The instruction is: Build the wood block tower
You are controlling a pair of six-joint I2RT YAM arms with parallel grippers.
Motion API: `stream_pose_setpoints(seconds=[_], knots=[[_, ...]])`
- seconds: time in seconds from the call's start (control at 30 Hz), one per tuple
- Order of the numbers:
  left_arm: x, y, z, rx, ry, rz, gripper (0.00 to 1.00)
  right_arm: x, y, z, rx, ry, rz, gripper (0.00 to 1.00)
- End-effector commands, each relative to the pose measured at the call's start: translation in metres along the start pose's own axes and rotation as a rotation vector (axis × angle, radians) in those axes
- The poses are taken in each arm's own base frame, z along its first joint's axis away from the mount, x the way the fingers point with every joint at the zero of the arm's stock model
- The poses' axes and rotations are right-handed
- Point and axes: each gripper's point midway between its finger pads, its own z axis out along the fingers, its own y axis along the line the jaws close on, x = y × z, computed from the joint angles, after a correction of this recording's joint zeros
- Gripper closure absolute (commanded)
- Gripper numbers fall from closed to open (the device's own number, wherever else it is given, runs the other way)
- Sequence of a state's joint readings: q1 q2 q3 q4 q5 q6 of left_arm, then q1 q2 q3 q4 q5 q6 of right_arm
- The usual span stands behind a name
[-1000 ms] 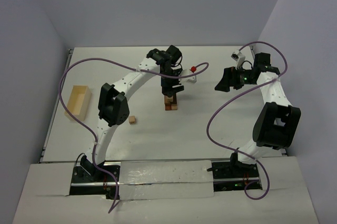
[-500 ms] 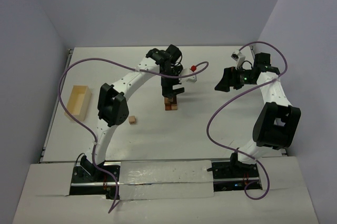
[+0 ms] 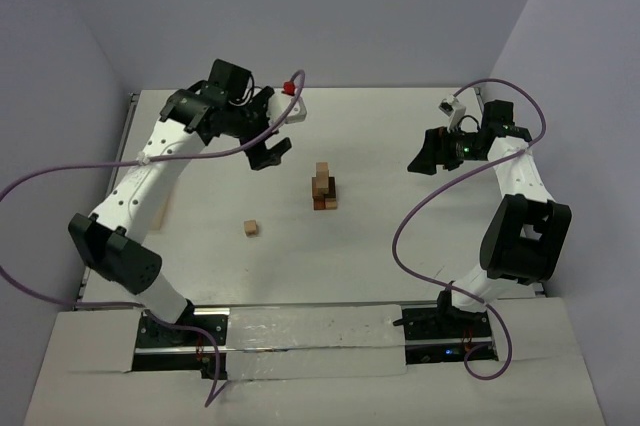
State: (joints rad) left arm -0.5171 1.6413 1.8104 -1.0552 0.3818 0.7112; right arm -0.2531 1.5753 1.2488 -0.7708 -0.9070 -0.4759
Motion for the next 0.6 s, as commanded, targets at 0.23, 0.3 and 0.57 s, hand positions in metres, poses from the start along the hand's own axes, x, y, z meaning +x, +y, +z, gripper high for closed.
stream_pose_setpoints(seconds=[0.23,0.3,0.57], knots=[[0.125,-0.036,0.024,0.002,0.151,-0.190,0.01,-0.001,0.001,0.002,-0.007,-0.002,0.003,0.00],[0.140,-0.040,0.031,-0.017,0.172,-0.183,0.04,0.000,0.001,0.003,-0.007,0.003,0.007,0.00],[0.183,-0.067,0.058,0.070,0.257,-0.225,0.20,0.003,-0.004,0.005,-0.001,0.013,0.014,0.00]])
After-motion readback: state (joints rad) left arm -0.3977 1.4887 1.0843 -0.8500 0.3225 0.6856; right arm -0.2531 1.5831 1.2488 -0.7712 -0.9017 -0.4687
